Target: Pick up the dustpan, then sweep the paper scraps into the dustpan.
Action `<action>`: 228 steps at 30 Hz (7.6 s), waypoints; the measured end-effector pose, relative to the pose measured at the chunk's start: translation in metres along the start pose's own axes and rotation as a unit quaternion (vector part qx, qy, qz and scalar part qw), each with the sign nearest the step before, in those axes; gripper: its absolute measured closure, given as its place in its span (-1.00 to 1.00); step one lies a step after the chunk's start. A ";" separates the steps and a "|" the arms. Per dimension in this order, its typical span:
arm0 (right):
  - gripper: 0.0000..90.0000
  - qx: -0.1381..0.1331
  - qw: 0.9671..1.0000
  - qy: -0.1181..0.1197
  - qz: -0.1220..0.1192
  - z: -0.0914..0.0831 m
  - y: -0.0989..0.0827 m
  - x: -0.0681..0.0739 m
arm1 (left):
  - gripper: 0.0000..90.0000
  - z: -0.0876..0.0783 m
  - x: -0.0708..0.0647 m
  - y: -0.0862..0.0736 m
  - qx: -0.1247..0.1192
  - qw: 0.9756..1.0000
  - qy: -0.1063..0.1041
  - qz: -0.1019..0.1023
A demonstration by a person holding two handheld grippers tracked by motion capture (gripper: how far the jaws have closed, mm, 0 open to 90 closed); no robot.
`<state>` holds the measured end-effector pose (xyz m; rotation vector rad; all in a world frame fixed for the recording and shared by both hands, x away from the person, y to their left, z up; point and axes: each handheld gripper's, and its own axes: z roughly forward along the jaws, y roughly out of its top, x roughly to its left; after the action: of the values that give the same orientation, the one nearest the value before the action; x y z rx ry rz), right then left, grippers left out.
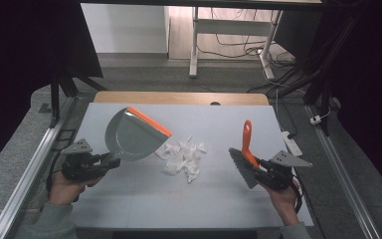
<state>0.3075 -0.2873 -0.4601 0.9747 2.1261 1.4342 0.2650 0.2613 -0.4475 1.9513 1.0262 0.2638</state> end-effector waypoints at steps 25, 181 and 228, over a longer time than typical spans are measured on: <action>0.55 0.004 1.000 0.014 -0.008 0.022 0.010 0.006 | 0.37 0.003 -0.006 -0.018 0.052 0.996 -0.056 0.038; 0.55 0.160 0.984 0.067 -0.044 0.237 0.068 0.109 | 0.37 0.047 0.010 -0.045 0.205 0.969 -0.125 0.056; 0.55 0.194 0.980 -0.004 -0.047 0.259 0.082 0.062 | 0.37 0.048 0.010 -0.045 0.204 0.969 -0.125 0.055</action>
<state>0.4622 -0.0564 -0.4844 0.9916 2.4641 0.9856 0.2721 0.2510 -0.5128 2.3442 0.8541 -0.1453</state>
